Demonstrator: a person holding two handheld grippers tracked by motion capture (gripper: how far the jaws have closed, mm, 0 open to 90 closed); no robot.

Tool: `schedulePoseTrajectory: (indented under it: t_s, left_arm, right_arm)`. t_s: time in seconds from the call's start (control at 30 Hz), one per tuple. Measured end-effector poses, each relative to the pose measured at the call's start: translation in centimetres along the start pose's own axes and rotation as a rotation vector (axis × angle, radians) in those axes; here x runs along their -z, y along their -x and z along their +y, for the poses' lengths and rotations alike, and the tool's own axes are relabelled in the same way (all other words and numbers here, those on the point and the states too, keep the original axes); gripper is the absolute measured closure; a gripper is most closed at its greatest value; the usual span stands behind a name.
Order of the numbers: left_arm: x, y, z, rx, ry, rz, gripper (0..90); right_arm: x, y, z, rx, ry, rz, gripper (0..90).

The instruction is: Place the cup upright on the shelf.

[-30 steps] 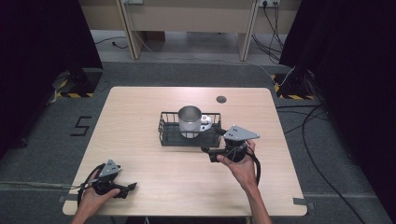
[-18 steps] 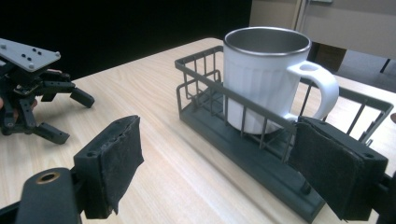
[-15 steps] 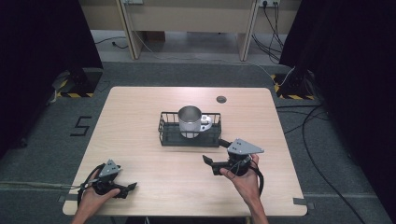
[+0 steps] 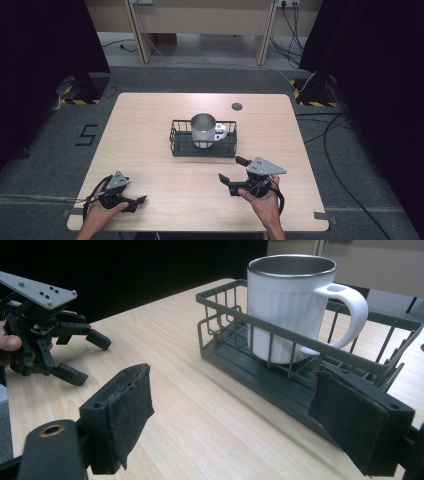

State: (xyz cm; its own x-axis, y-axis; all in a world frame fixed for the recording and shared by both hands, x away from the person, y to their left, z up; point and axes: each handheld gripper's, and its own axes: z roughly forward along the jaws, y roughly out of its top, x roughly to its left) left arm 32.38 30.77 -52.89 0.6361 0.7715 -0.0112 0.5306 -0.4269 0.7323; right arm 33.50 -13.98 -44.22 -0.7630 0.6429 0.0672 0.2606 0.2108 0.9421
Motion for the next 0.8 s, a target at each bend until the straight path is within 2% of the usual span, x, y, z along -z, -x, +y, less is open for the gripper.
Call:
schedulePoseTrajectory:
  t_s: [0.7,0.8]
  left_arm:
    - [0.0,0.0,0.0,0.001,0.0,0.0,0.0]
    - [0.0,0.0,0.0,0.001,0.0,0.0,0.0]
  right_arm:
    - [0.8,-1.1,-1.7,-0.01,-0.023,0.007,15.7]
    - [0.9,-1.2,-2.0,-0.001,-0.029,-0.005,15.7]
